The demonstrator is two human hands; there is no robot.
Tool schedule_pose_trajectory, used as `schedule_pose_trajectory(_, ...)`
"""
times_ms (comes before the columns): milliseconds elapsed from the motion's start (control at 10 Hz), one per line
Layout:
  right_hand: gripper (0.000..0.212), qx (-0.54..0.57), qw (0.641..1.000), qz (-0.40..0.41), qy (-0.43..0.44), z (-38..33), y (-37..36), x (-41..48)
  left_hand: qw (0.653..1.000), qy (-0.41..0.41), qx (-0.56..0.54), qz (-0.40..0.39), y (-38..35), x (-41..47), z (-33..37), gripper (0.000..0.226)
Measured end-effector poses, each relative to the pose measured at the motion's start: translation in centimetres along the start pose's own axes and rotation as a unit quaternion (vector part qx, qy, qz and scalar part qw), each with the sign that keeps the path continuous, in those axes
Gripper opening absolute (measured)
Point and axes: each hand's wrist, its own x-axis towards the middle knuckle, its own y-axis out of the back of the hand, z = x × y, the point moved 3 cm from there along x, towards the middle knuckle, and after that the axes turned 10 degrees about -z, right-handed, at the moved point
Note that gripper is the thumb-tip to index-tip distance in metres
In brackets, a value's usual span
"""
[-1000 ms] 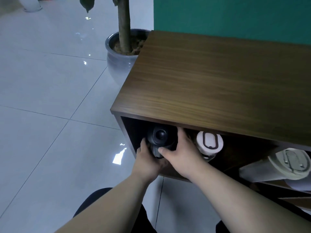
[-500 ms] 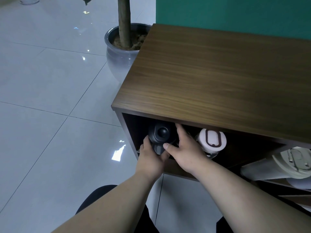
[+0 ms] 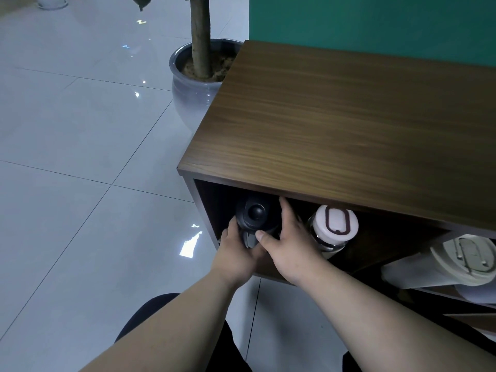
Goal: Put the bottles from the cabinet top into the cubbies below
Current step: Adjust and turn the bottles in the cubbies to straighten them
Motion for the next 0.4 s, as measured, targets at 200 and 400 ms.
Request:
schedule_pose_trajectory(200,0.097,0.005,1.0,-0.022,-0.003,0.1,0.1,-0.5,1.0,-0.018,-0.005,0.003,-0.2,0.1,-0.5,0.077)
schedule_pose_trajectory(400,0.102,-0.032,0.995,-0.078,-0.057,1.0,0.7,-2.2,1.0,0.02,-0.016,-0.001,-0.4,-0.1,-0.8,0.088)
